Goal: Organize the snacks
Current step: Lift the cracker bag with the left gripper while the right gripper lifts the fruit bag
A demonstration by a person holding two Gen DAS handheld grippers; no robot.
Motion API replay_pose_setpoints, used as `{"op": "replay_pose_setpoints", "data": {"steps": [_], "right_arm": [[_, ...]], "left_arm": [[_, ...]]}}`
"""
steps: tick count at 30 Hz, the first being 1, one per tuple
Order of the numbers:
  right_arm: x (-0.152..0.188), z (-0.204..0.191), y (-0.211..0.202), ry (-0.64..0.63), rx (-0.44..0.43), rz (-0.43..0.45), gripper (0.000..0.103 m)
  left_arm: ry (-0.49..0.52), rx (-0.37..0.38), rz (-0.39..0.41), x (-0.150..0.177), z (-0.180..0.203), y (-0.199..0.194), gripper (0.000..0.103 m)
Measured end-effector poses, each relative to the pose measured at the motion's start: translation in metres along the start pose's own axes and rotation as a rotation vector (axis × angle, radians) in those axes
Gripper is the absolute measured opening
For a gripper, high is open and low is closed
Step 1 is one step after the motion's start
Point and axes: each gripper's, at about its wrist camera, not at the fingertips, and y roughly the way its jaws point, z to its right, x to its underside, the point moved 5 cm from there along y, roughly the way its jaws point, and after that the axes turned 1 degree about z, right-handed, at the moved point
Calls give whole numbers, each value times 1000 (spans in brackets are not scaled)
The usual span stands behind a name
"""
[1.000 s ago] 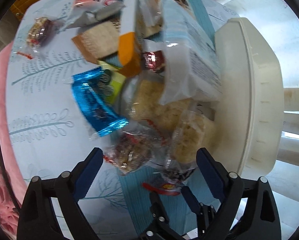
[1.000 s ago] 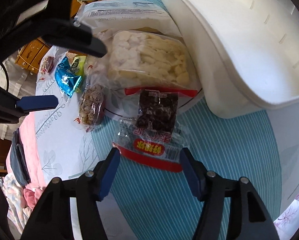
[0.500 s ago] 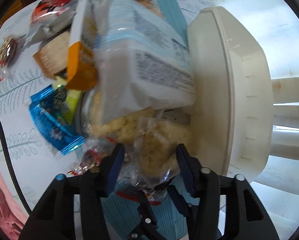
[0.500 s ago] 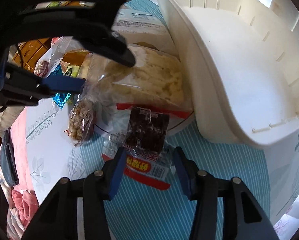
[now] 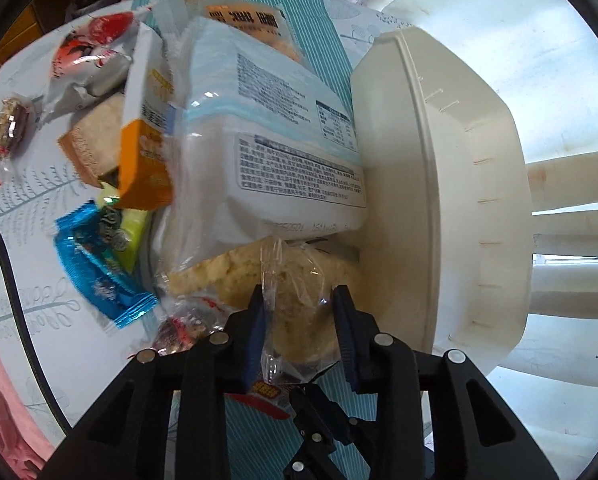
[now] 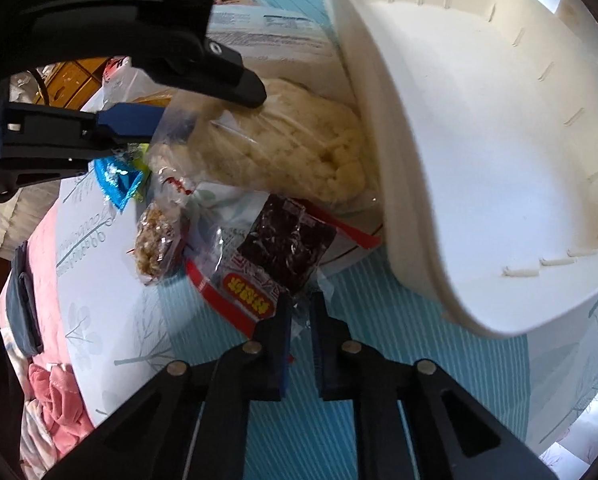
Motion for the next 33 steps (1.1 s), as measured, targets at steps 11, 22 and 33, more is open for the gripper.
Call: {"op": "replay_pose_setpoints", "data": {"steps": [11,22,33], "right_arm": [[6,0,-13,16,-32,-9,0],[9,-8,-59,27,-152,151,0],[7,-49,-96,-66,-215,292,0]], "left_arm": [[-17,-45,73,33,-30,-63,30],[-90,-103,180,59,-98,-158,30],[-103,-100,258,86,-122,-206,30]]}}
